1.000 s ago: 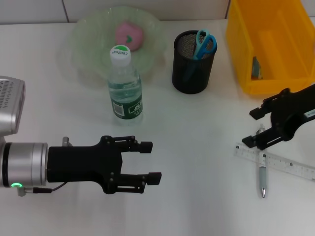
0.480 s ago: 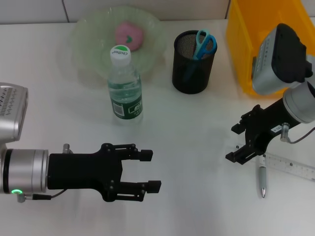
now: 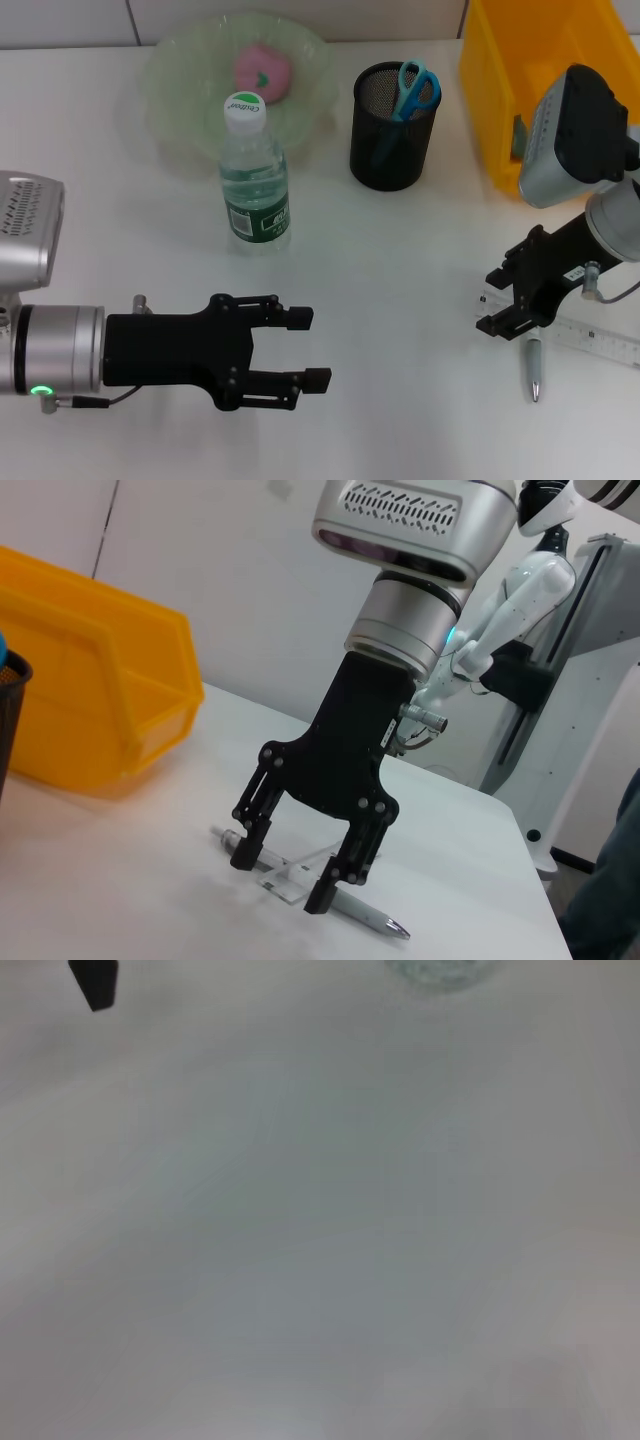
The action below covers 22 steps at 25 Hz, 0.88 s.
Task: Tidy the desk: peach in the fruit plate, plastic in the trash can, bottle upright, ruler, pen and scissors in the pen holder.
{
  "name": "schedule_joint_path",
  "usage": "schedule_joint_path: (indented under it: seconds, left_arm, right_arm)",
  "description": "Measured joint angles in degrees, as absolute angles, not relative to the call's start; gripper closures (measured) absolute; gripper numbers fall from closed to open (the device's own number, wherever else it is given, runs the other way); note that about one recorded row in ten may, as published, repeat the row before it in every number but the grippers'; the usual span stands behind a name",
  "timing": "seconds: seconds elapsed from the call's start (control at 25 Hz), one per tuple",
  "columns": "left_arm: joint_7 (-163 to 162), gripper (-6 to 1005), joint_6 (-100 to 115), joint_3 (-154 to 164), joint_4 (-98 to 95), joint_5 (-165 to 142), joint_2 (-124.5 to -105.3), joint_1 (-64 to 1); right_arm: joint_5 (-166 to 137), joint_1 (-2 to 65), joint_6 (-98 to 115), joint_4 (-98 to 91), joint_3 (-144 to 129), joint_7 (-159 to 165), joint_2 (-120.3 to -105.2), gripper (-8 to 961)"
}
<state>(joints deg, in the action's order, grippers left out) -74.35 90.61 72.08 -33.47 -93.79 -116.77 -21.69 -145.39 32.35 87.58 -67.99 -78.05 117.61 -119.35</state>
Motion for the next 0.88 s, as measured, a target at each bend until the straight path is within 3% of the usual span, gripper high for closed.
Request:
schedule_joint_path:
  seconds: [0.12,0.32,0.52,0.88]
  left_arm:
    - [-74.35,230,90.6,72.16,-33.47,-93.78,-116.96,-21.67]
    - [-74.35,231,90.56,72.16,-33.48,-93.78,-117.01,-21.43]
    - [-74.35,230,90.52,72.05,-33.49,-94.07,-117.07,-21.24]
    - [-74.39,231,90.93,71.66,-33.49,-95.07,-117.25,-21.18]
  right_arm:
    - [-146.47,32.23,87.2,-67.78,-78.08,117.81,-119.37,271]
    - [-146.54,31.99,87.11,-67.76,-78.12,117.84,-119.45,481]
    - [-146.09,31.03,87.04,-68.97,-77.69,117.84,-119.45,571]
    - [-134.78,25.53,90.77,-78.3,-66.1,113.71,-119.24,572]
